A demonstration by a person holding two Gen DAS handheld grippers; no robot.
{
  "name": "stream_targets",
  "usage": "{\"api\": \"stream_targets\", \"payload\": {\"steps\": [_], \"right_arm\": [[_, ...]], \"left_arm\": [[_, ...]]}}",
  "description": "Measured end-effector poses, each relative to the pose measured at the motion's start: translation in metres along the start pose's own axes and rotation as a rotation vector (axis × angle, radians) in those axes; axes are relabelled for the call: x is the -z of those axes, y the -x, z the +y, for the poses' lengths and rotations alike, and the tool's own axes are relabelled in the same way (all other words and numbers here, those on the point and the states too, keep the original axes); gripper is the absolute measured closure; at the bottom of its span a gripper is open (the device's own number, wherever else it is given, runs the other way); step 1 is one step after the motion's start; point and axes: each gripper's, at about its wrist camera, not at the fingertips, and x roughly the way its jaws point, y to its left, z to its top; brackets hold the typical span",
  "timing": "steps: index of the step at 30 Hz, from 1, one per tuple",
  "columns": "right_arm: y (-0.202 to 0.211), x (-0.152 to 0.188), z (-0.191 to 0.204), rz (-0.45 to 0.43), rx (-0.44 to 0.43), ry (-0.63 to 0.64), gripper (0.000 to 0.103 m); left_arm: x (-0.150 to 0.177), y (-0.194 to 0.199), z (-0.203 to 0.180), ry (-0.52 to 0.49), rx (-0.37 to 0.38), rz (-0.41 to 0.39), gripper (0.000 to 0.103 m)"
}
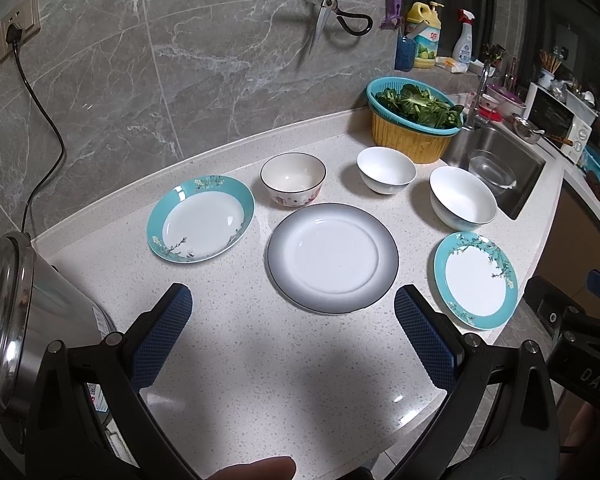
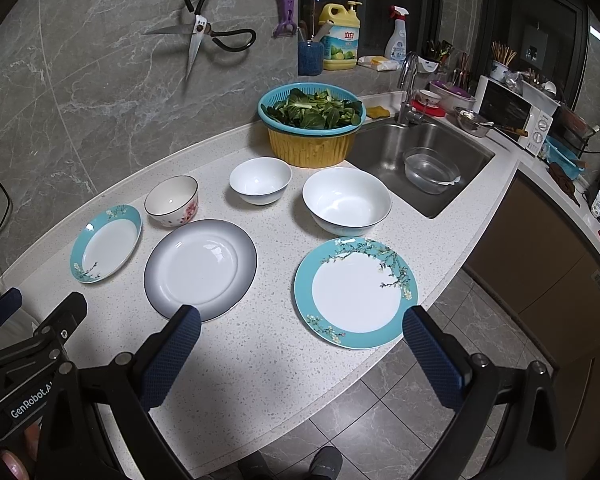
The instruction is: Organize plates and bowls
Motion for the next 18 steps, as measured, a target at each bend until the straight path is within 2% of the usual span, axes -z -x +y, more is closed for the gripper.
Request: {"api": "stream_targets", "payload": {"steps": [8, 13, 18], "right_arm": [[-0.006, 0.003, 0.007, 0.011, 0.008, -0.007, 0.0], [-0.024, -0.001, 0.006, 0.033, 0.006, -0.021, 0.0], [-0.035, 0.002, 0.011, 0.061, -0.052, -0.019, 0.0]], "left_arm": [[-0.003, -0.014, 0.005, -0.002, 0.008, 0.022, 0.0], [-0.003, -0.031, 0.015, -0.008, 0.022, 0.045, 0.0], [0.018, -0.069, 0.041, 0.011, 0.053, 0.139, 0.0]]}}
